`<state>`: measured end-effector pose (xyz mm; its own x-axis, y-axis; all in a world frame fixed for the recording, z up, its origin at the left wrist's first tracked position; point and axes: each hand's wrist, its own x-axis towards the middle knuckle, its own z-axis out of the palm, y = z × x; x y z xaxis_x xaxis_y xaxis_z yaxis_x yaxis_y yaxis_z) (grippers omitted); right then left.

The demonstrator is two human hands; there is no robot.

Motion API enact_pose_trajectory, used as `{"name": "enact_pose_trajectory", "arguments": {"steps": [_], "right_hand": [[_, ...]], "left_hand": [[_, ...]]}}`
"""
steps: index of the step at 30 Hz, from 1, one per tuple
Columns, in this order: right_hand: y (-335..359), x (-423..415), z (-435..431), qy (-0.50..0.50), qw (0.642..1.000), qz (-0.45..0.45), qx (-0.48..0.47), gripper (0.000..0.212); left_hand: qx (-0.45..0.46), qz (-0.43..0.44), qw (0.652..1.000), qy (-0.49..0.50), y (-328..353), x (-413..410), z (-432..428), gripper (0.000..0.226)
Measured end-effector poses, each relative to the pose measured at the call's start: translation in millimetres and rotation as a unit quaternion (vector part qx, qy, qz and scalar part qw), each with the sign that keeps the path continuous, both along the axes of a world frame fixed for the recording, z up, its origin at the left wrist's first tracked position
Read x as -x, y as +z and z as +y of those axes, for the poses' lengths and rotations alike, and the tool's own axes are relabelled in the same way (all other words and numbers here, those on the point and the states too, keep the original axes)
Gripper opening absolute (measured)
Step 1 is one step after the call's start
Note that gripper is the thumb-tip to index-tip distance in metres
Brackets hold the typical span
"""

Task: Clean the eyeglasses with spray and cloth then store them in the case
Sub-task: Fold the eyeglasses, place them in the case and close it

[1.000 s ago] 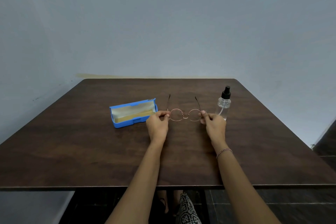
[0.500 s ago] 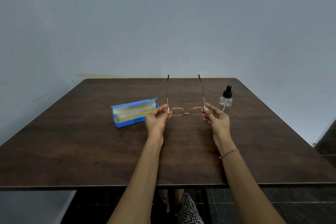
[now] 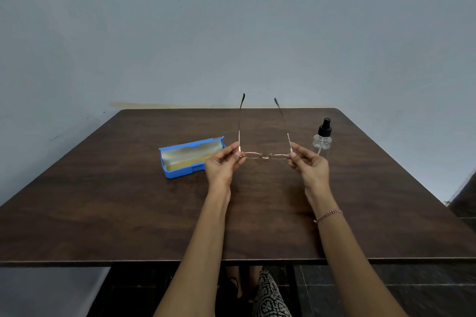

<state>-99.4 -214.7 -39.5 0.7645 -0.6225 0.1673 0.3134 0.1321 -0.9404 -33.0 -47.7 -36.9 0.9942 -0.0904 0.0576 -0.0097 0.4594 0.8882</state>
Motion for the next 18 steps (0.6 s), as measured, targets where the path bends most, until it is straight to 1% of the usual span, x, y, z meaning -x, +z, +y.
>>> {"name": "enact_pose_trajectory", "arguments": {"steps": [5, 11, 14, 17, 18], "right_hand": [[-5.3, -3.8, -0.7, -0.018, 0.996, 0.025, 0.079, 0.019], [-5.4, -4.3, -0.6, -0.015, 0.996, 0.032, 0.086, 0.018], [-5.0, -2.9, -1.1, -0.023, 0.997, 0.033, 0.064, 0.019], [-4.5, -1.6, -2.4, -0.039, 0.999, 0.018, 0.032, 0.015], [-4.3, -1.3, -2.6, -0.042, 0.999, 0.013, 0.02, 0.014]], "left_hand": [[0.005, -0.022, 1.0, 0.003, 2.5, 0.6, -1.3, 0.031], [0.006, -0.036, 0.999, 0.006, 2.6, -0.1, -1.7, 0.03], [-0.027, -0.058, 0.998, 0.007, 1.6, -0.5, -3.2, 0.03], [-0.101, -0.095, 0.99, 0.005, -0.7, -1.7, -3.6, 0.026], [-0.125, -0.11, 0.986, 0.004, -1.2, -1.3, -3.9, 0.029]]}}
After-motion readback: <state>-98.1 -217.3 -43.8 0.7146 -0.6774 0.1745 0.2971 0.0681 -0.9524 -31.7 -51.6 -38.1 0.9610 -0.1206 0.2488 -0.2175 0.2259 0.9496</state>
